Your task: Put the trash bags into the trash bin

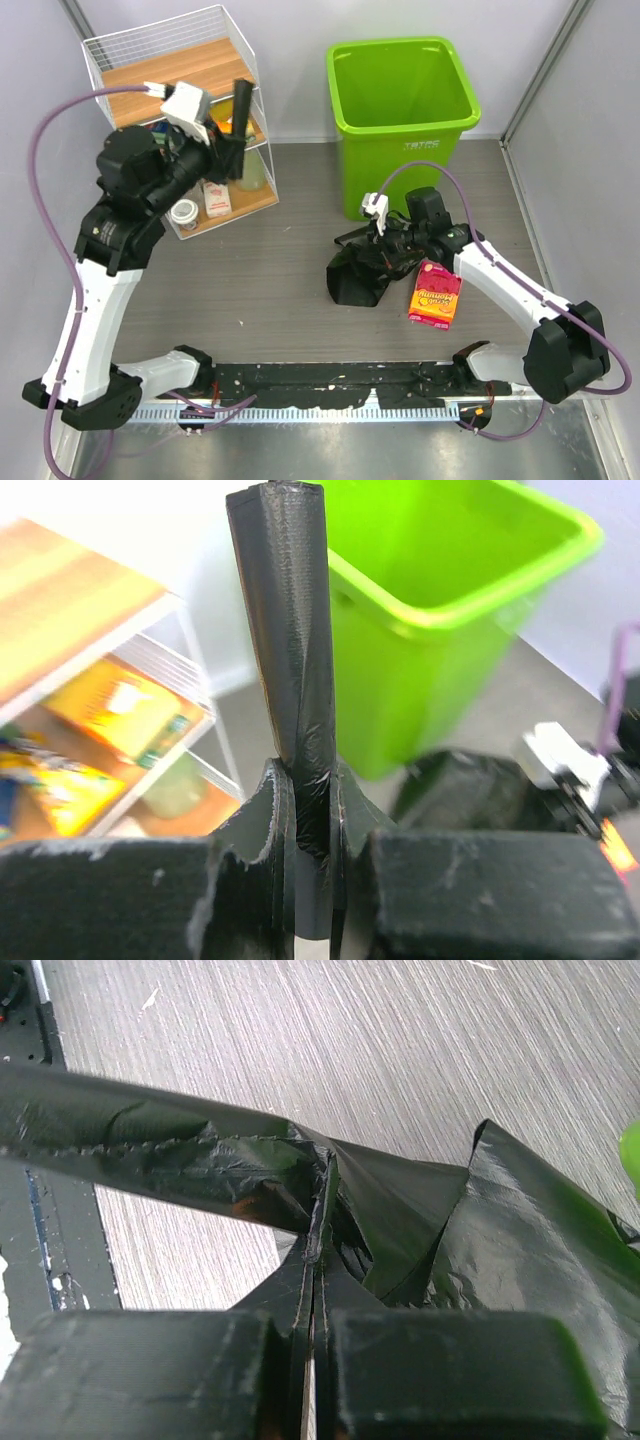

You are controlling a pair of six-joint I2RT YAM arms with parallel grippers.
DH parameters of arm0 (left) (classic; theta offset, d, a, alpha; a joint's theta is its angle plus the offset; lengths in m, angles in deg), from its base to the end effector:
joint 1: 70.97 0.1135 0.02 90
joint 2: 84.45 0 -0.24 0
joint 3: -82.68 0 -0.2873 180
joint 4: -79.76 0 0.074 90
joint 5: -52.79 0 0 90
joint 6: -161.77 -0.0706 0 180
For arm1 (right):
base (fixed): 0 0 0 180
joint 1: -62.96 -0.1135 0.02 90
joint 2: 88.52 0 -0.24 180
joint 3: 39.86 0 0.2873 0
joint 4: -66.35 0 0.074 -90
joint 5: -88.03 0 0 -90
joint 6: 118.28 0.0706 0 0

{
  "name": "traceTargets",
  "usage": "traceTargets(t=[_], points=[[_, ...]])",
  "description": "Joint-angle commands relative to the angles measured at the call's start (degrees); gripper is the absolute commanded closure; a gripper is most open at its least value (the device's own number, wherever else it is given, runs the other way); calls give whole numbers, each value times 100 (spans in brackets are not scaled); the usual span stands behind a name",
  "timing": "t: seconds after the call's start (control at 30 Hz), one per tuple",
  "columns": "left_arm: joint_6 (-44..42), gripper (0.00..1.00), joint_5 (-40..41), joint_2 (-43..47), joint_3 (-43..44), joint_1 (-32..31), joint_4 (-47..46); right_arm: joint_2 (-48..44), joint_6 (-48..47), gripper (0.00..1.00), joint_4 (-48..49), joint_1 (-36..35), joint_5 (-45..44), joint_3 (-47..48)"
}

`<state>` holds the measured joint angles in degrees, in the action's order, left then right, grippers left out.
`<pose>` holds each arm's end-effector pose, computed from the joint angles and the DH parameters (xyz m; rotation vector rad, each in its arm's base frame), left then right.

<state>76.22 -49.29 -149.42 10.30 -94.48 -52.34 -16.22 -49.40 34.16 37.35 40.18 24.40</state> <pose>0.2437 -0.1221 0.5125 0.4384 1.6313 -0.5432 0.2753 0.1845 0.2204 -1.2122 1.8314 0.8718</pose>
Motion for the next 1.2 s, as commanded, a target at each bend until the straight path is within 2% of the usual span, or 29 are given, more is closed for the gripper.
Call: traceTargets(t=[0.0, 0.2, 0.37, 0.53, 0.73, 1.17], points=[[-619, 100, 1873, -340, 926, 30, -61, -5, -6, 98, -78, 12, -357, 308], [-805, 100, 2753, -1271, 2139, 83, -88, 48, 29, 99, 2, 12, -330, 290], [-1708, 100, 3395, -2492, 3544, 153, 105, 13, -49, 99, -16, 12, -374, 246], [-2447, 100, 3870, -3363, 4434, 373, 1, 39, -67, 99, -25, 12, -348, 202], [-3853, 100, 4416, -3856, 4461, 557, -896, 39, -120, 99, -43, 12, -365, 194], [-5243, 100, 4424, -4507, 4673, 988, -835, 110, -208, 99, -157, 12, -374, 185]])
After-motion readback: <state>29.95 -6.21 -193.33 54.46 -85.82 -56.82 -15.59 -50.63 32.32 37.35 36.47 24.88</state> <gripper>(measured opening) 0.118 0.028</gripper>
